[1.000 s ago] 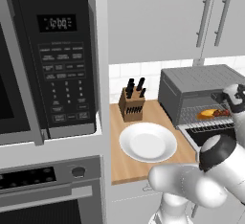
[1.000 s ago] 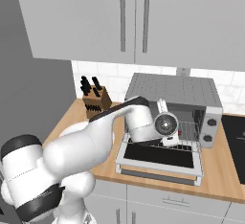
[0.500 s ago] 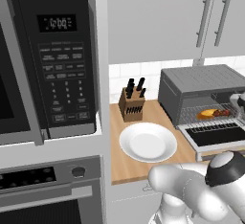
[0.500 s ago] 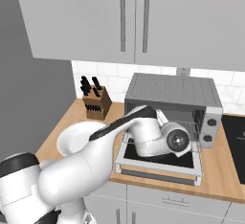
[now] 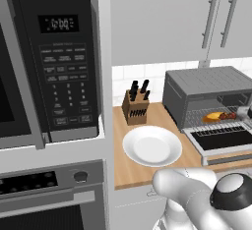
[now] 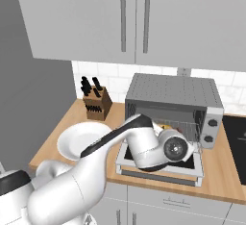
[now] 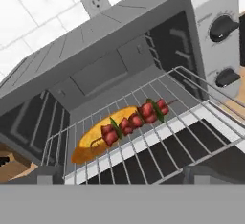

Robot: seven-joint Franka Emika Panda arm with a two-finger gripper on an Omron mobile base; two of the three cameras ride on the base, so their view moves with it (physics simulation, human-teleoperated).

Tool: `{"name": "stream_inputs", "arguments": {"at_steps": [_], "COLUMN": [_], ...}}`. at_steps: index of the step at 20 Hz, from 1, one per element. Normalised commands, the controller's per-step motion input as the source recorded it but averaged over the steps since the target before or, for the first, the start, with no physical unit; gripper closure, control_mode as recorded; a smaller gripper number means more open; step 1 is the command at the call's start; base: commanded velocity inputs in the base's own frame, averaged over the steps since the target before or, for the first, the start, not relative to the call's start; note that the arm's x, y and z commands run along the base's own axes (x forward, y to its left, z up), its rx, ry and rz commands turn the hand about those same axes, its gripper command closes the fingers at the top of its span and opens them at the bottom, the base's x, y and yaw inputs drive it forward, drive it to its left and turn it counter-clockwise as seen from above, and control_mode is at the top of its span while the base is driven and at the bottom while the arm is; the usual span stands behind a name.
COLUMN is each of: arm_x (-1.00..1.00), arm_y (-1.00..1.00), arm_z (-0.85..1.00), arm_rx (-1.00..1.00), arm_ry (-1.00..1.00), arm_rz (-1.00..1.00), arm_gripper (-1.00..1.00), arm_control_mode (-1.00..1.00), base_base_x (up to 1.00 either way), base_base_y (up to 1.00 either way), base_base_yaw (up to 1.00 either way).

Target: Pick up the kebab skewer and baguette bread, and place them inside the toaster oven. Close the toaster oven door and start by setting the timer.

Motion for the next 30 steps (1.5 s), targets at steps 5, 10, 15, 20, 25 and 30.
{"name": "stream_inputs", "arguments": {"at_steps": [5,10,15,20,25,30], "arm_x": [-0.01,-0.01,0.00,0.00,0.00,0.00], "arm_y": [0.21,0.10,0.00,0.00,0.00,0.00], "arm_z": [-0.08,0.00,-0.05,-0.21,-0.11,-0.12], "arm_rx": [-0.27,-0.05,0.00,-0.03,-0.02,0.00], "arm_ry": [0.00,0.01,0.00,-0.02,0.00,0.00], "arm_rz": [0.23,0.16,0.02,0.00,0.00,0.00], "arm_gripper": [-1.00,-1.00,-1.00,-1.00,-1.00,-1.00], "arm_control_mode": [-1.00,-1.00,-1.00,-1.00,-1.00,-1.00], "base_base_x": [0.00,0.00,0.00,0.00,0.00,0.00], "base_base_y": [0.00,0.00,0.00,0.00,0.00,0.00], "base_base_yaw": [0.00,0.00,0.00,0.00,0.00,0.00]}}
